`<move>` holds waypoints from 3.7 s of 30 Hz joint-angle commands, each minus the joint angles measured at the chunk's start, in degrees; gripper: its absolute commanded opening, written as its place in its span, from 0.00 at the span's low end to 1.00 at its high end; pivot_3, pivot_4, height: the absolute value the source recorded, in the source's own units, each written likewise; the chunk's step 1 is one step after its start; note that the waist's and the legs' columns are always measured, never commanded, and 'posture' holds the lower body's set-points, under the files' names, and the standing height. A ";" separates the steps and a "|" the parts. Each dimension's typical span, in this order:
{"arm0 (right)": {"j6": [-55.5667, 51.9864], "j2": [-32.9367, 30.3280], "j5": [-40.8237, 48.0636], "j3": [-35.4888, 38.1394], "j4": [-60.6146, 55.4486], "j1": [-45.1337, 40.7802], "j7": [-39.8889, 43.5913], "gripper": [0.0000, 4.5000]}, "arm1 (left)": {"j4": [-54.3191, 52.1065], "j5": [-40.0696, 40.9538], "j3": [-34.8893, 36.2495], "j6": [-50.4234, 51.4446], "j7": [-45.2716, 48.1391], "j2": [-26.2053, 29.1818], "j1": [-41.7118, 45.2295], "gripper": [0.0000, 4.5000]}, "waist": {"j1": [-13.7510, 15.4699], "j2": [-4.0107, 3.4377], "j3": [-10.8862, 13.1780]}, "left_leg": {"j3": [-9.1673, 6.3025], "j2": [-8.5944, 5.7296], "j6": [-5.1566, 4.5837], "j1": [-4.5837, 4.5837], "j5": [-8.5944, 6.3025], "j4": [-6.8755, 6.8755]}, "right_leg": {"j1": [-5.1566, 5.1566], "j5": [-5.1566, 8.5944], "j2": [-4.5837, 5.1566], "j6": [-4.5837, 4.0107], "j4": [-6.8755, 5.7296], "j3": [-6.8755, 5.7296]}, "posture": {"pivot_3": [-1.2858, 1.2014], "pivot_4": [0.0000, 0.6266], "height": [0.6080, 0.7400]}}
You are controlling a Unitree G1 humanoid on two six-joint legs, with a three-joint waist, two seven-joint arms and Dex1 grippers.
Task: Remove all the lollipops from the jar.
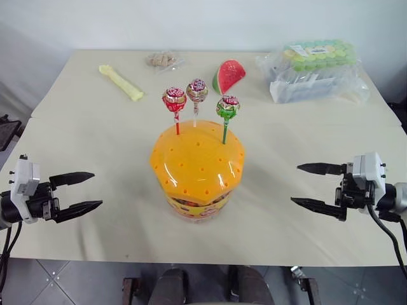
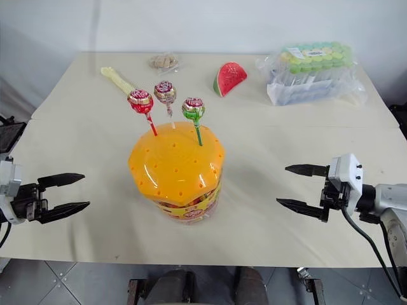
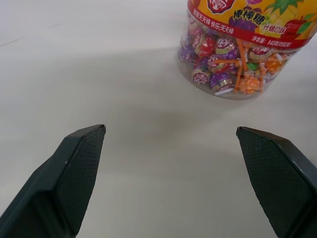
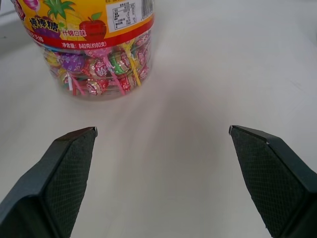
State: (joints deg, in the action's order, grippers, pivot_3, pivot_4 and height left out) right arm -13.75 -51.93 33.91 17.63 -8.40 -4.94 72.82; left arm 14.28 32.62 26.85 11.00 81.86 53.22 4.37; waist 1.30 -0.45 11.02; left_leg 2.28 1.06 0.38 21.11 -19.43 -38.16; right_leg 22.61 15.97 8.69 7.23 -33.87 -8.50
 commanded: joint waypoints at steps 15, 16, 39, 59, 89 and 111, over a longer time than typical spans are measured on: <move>-3.01 -1.25 2.10 2.06 -0.26 -3.25 0.37 1.00 | -10.00 4.61 4.40 7.62 -3.91 3.00 -0.65 1.00 | -0.01 0.02 0.01 | 0.04 0.01 0.00 -0.02 0.00 -0.10 | 0.00 -0.01 -0.01 -0.01 -0.10 0.07 | 0.52 0.24 1.00; -3.45 -1.59 2.52 2.60 -0.69 -3.18 0.58 1.00 | -11.47 6.42 4.82 9.55 -3.45 3.80 0.20 1.00 | 0.05 0.05 0.02 | 0.04 0.02 0.00 -0.01 0.00 -0.12 | 0.00 -0.01 -0.02 -0.02 -0.11 0.07 | 0.52 0.24 1.00; -20.77 -0.03 27.60 18.45 -22.47 -0.64 -15.67 1.00 | -5.02 9.04 -20.51 15.07 6.75 -7.55 45.61 1.00 | 0.26 0.26 0.10 | 0.19 -0.01 -0.15 0.07 -0.09 -0.91 | -0.04 -0.16 -0.08 0.08 -0.45 0.37 | 0.52 0.24 1.00; -16.69 3.58 25.56 22.93 -26.49 7.42 -21.39 1.00 | 0.39 11.43 -24.91 15.52 10.64 -11.59 54.58 0.21 | 0.19 0.44 0.20 | 0.38 -0.01 -0.20 0.03 -0.11 -0.97 | 0.06 -0.18 -0.09 0.12 -0.56 0.62 | 0.52 0.24 1.00; -14.79 2.86 22.93 20.12 -22.74 5.59 -20.47 1.00 | -6.30 7.98 -21.98 22.46 3.72 -6.75 51.87 0.38 | 0.19 0.56 0.27 | 0.51 -0.02 -0.26 0.01 -0.15 -1.03 | 0.11 -0.19 -0.09 0.14 -0.62 0.77 | 0.52 0.24 1.00; -15.50 3.10 22.92 20.77 -23.46 5.39 -21.83 1.00 | -5.27 8.31 -21.77 22.07 4.11 -12.40 53.97 0.00 | 0.22 0.57 0.28 | 0.54 -0.02 -0.28 0.01 -0.16 -1.05 | 0.11 -0.20 -0.08 0.15 -0.64 0.80 | 0.52 0.24 1.00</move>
State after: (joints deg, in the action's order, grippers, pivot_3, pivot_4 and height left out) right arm -29.84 -48.62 55.71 36.29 -30.19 0.46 51.39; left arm 9.59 40.44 3.49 33.98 85.10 40.08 56.93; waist 1.52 0.12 11.30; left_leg 2.83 1.03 0.10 21.12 -19.59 -39.21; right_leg 22.72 15.76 8.60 7.38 -34.51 -7.70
